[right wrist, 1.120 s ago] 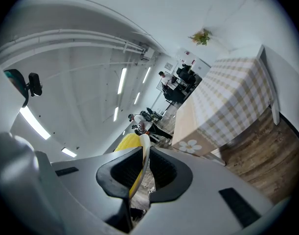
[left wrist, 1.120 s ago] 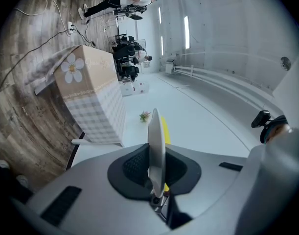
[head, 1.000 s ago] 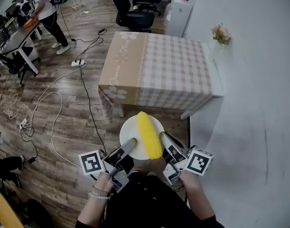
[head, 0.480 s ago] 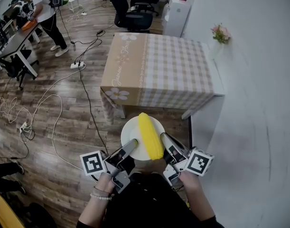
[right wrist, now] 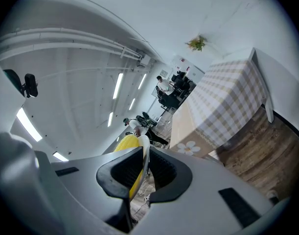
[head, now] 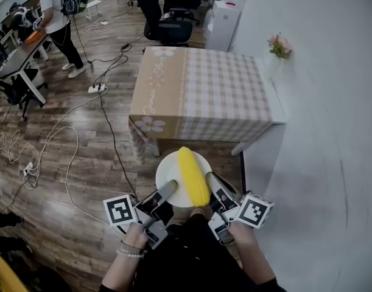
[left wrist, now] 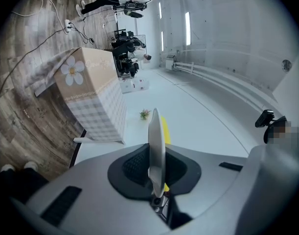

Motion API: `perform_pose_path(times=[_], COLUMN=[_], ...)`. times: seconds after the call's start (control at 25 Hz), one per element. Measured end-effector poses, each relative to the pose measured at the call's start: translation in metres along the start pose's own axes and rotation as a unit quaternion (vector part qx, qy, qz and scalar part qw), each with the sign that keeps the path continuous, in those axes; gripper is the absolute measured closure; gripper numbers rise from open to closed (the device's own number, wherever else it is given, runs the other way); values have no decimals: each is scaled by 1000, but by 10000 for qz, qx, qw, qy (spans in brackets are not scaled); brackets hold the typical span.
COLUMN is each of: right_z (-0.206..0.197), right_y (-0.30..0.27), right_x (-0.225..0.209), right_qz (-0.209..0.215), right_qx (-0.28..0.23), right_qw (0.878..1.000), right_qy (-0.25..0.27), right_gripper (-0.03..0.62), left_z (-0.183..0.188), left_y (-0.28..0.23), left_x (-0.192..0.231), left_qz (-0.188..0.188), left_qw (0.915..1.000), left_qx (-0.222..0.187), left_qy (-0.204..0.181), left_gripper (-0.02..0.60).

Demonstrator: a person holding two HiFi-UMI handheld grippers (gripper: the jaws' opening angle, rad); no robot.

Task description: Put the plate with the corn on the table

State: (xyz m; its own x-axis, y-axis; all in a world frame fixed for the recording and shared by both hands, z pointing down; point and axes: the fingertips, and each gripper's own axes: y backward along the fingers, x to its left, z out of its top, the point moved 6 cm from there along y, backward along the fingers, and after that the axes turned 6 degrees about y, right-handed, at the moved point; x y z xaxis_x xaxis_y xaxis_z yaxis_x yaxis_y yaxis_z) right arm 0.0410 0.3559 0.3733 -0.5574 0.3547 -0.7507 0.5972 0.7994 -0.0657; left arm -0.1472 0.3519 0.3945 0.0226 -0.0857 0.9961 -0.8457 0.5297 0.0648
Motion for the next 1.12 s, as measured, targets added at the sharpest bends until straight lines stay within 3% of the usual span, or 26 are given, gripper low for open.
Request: perform_pose_path(times=[0.64,1.12], right_z=[21,67], right_y=[-15,-50], right_x=[-16,-46], right_qz=[52,197], right_qx=[39,191], right_qw=[10000,9996], right_qy=[1,-16], right_gripper=[523,525], left_z=[17,49], left_y=[-24,-72], left_x=[1,1], left_qz=[13,4], left_qw=[10000,9997], left_qx=[-14,-256], left_qy=[-45,-27], left_gripper=[549,549])
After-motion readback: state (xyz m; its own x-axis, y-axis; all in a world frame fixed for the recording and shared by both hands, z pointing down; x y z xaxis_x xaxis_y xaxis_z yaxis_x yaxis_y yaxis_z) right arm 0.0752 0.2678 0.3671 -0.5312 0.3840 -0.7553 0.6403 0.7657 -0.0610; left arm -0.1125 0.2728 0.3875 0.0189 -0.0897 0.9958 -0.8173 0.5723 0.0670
